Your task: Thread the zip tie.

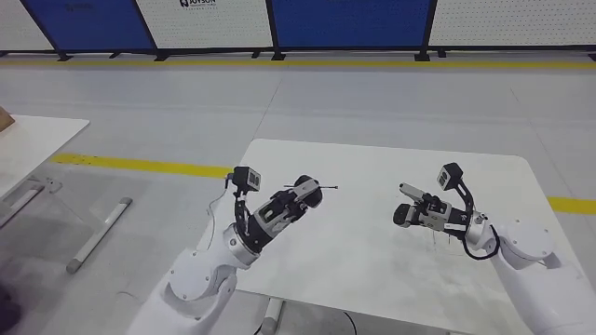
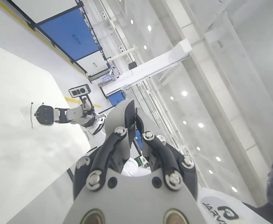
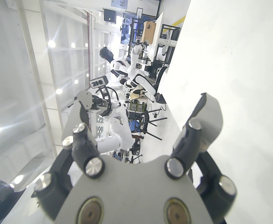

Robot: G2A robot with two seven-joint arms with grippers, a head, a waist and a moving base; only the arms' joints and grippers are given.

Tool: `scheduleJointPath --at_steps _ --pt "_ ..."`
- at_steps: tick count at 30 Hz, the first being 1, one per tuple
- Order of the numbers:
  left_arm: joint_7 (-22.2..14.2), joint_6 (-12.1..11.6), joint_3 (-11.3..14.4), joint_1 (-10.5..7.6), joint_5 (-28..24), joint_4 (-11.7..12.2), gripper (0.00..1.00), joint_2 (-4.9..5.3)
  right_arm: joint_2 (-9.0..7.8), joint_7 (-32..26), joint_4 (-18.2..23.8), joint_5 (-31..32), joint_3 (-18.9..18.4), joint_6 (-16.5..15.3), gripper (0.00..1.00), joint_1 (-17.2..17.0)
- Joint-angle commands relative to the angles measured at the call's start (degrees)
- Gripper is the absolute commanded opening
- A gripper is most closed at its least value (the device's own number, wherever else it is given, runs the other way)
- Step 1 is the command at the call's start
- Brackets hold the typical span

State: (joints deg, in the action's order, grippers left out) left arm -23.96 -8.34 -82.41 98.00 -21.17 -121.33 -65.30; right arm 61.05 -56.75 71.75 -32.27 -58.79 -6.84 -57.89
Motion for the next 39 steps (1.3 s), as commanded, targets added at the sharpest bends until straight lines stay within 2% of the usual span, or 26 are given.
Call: scheduleJointPath --at_steps 1,6,7,9,10,14,19,21,22,26,39 --pt "0.7 2.0 1.2 -1.05 1.8 1.2 0.0 -0.05 0.0 0.0 0.0 0.0 0.0 0.0 1.0 0.0" --pt "2.8 6.6 5.5 -4.42 5.8 6.3 0.0 -0.38 0.0 0.0 0.0 0.0 0.0 0.0 1.0 0.0" --pt "2.9 8.1 6.7 -5.42 5.9 8.1 0.0 -0.49 0.0 0.0 0.0 0.0 0.0 0.0 1.0 0.0" --pt "4.4 9.3 8.1 -7.11 7.5 10.8 0.0 -0.68 0.0 0.0 0.0 0.0 0.0 0.0 1.0 0.0" --pt "4.7 10.0 9.5 -7.91 6.8 12.8 0.0 -0.91 0.0 0.0 0.0 0.0 0.0 0.0 1.0 0.0" --pt "6.6 10.2 12.2 -10.77 7.4 18.4 0.0 -1.41 0.0 0.0 0.0 0.0 0.0 0.0 1.0 0.0" --pt "9.5 8.9 15.4 -12.47 10.7 23.0 0.0 -1.93 0.0 0.0 0.0 0.0 0.0 0.0 1.0 0.0" --pt "9.4 8.2 16.6 -13.15 10.1 24.3 0.0 -2.19 0.0 0.0 0.0 0.0 0.0 0.0 1.0 0.0" --pt "9.2 8.0 16.9 -13.54 9.9 24.6 0.0 -2.27 0.0 0.0 0.0 0.0 0.0 0.0 1.0 0.0" --pt "9.7 4.2 18.9 -14.25 10.0 24.3 0.0 -2.69 0.0 0.0 0.0 0.0 0.0 0.0 1.0 0.0" --pt "9.8 4.0 19.0 -14.25 10.0 24.2 0.0 -2.72 -0.02 1.1 0.7 1.4 0.0 -0.1 1.0 -0.3"
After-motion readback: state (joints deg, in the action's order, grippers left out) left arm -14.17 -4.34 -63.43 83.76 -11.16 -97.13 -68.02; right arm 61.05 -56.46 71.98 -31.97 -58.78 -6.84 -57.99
